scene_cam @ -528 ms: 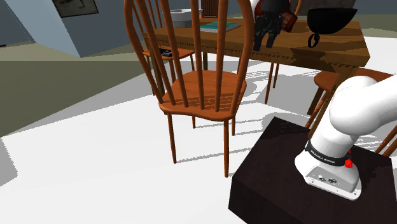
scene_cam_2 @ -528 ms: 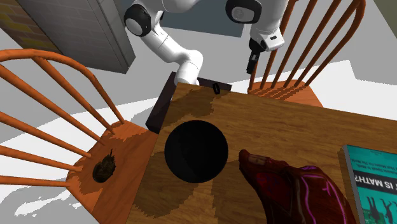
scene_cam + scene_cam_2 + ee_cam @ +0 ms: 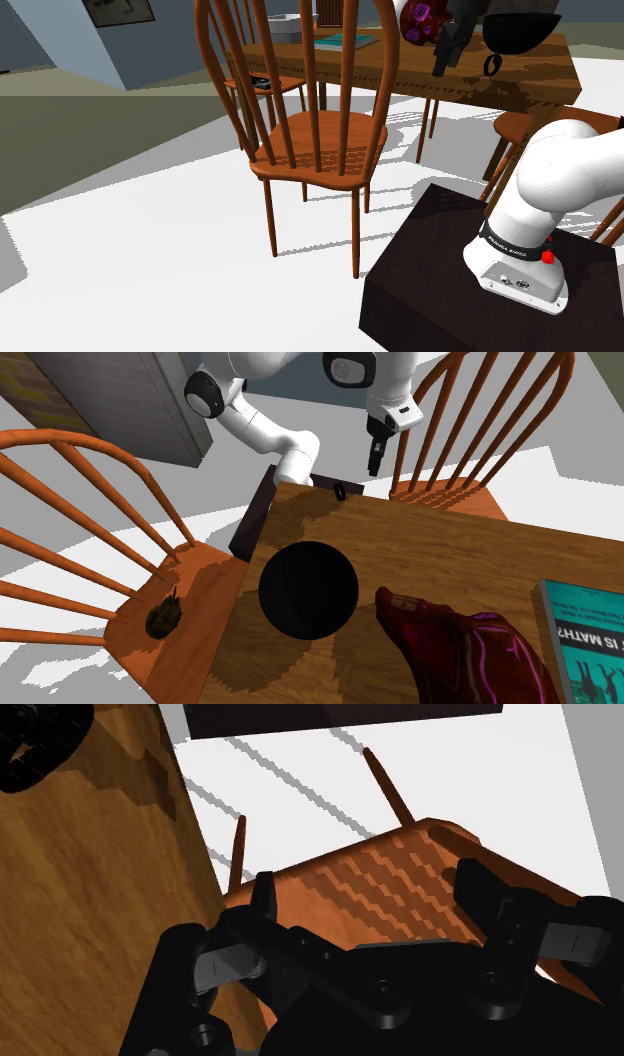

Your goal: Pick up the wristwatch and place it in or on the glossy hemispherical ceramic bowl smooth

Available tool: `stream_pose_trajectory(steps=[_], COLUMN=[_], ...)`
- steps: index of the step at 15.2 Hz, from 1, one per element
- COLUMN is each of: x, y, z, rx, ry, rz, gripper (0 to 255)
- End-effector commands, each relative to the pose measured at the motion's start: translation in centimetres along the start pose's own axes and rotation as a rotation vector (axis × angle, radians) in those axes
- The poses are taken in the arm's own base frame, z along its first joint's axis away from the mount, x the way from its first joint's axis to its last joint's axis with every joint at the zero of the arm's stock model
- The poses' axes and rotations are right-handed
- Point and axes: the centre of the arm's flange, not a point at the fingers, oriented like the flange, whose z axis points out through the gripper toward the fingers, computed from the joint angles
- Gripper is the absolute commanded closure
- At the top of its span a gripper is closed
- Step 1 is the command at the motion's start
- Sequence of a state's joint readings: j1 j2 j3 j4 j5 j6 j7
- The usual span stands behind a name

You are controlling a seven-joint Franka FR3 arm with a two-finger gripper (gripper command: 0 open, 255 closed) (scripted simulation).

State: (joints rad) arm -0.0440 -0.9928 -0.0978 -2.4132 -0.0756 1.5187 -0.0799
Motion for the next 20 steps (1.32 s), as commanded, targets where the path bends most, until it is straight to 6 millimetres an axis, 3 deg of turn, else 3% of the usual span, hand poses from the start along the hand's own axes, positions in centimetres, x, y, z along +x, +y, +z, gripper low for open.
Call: stream_pose_trajectory(steps=[1,10,17,20], x=[-1.9,-9.3,-8.9,-8.9], y=[1.8,9.0,9.7,9.8], z=[-0.6,-3.2,0.4,0.7], rx=[-0.038,-0.199,-0.199,-0.199], ry=[0.016,0.091,0.091,0.091], rz=[-0.037,-0.192,-0.192,-0.192], gripper=[0,0,0,0])
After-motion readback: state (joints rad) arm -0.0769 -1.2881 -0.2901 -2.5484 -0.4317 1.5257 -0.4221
